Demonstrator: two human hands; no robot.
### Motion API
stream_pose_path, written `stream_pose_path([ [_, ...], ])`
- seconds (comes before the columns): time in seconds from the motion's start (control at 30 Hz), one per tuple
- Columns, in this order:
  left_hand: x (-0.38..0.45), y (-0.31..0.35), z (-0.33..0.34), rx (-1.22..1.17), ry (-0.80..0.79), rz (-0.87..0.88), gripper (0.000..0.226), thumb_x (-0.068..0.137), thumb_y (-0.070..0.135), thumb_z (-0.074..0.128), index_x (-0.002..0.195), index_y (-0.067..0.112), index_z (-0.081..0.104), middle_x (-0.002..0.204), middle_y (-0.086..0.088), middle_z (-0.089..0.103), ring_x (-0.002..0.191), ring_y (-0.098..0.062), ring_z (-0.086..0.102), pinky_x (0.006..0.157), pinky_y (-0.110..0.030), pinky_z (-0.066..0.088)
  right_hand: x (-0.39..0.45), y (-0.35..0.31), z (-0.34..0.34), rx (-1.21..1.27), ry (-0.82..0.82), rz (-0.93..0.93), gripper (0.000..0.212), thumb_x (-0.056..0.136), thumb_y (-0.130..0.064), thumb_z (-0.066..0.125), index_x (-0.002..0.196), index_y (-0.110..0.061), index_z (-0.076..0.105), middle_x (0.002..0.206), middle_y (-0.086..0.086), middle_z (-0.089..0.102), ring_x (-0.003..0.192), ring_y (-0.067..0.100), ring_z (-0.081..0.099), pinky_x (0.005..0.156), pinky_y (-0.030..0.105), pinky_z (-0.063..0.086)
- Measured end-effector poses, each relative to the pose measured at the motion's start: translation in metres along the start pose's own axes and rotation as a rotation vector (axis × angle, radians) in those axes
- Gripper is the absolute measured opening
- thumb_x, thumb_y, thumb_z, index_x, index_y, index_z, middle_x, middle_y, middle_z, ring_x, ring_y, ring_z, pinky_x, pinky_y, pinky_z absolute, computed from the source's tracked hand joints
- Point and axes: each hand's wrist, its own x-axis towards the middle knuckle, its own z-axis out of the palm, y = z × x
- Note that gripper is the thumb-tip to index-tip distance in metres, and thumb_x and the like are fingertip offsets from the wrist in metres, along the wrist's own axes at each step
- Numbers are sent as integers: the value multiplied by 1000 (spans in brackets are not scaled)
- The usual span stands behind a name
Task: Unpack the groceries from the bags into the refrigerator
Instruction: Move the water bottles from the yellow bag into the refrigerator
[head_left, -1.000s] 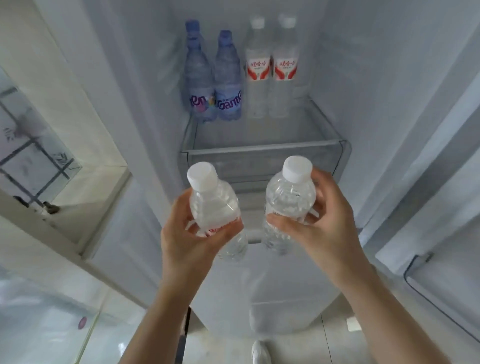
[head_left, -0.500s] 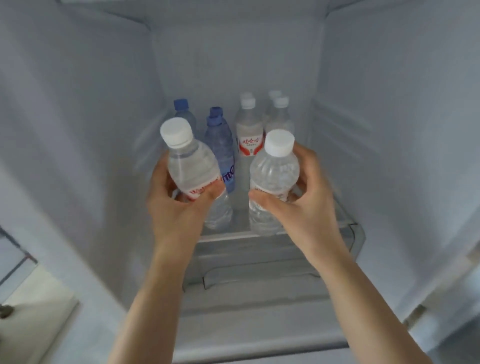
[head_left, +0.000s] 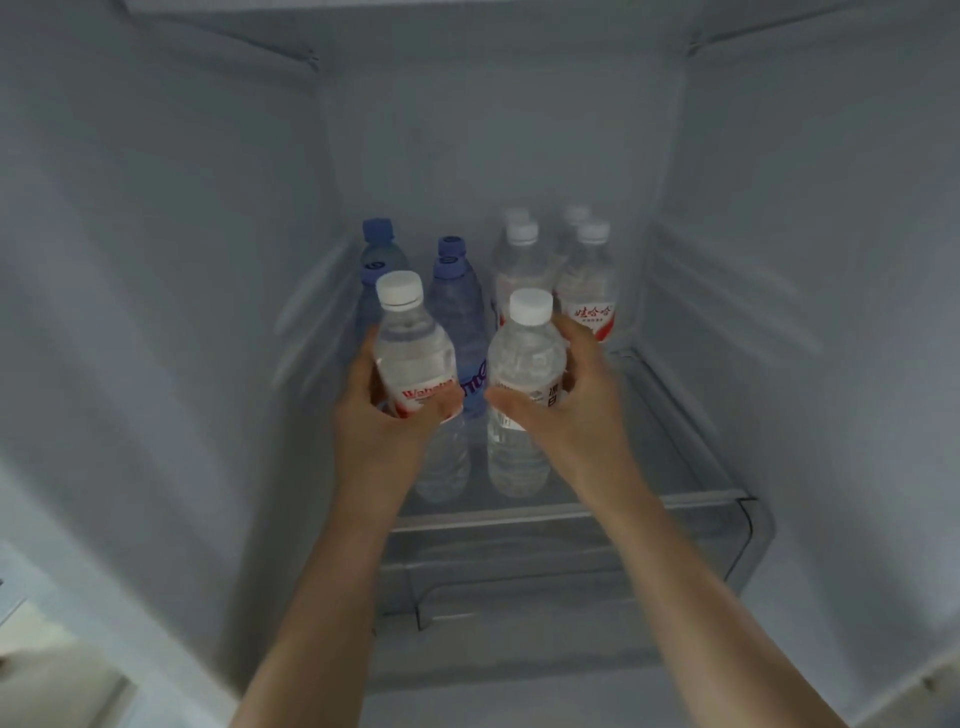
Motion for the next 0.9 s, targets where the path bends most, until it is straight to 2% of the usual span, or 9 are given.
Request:
stream_pose_path([
  [0.07,-2,-3,4,0,-23,20,72,71,6,83,133,28,52,113,19,65,95,12,62,72,-3,47,1,3,0,-11,-20,10,79,70,-19,84,133,-37,41,127,-16,56,116,1,55,97,31,50],
  [0.27,-3,-16,5,-16,51,20,73,69,16,85,133,24,51,119,17,64,105,5,62,87,-14,51,1,14,-4,-35,-94,93,75,74,-22,81,137,-28,41,124,-17,59,115,2,57,95,38,52],
  [0.33,-11,-21,7,25,71,50,69,70,18,85,127,35,51,118,20,62,108,6,60,90,-15,50,-6,20,-4,-63,-104,144,71,74,-22,80,134,-28,43,119,-20,60,109,-3,58,92,31,53],
  [0.4,-24,-30,13,103,138,77,69,70,20,85,123,43,47,120,21,57,112,4,57,95,-22,49,-18,27,-2,-100,-110,196,66,74,-21,80,130,-27,45,111,-26,57,100,-15,55,85,15,51],
  [0.5,-38,-51,22,296,253,56,88,64,25,89,138,28,42,130,5,49,121,-14,51,100,-39,47,-33,38,1,-121,-38,216,56,76,-17,79,124,-22,50,102,-30,54,87,-26,52,69,-1,42],
  [0.57,-39,-60,24,351,247,24,97,64,28,89,145,26,35,134,1,47,123,-18,50,99,-44,48,-35,42,3,-127,-16,204,51,77,-14,77,121,-22,52,101,-28,56,85,-27,52,68,-3,41],
  [0.73,-26,-66,17,303,229,52,88,71,10,83,146,21,38,136,-1,50,125,-16,50,104,-42,46,-25,48,21,-141,-52,185,54,79,-21,75,127,-22,51,114,-19,58,96,-19,52,78,1,44],
  [0.83,-11,-74,10,244,212,49,81,76,9,79,145,23,39,137,2,52,126,-14,51,105,-43,45,-17,50,34,-128,-79,172,55,81,-21,75,129,-20,49,117,-18,58,103,-11,54,83,2,43],
  [0.9,-3,-79,5,194,198,41,74,80,13,76,143,25,40,135,6,54,124,-11,53,104,-43,46,-12,51,44,-127,-93,171,52,82,-19,73,127,-22,48,113,-22,55,98,-18,52,81,-1,41],
])
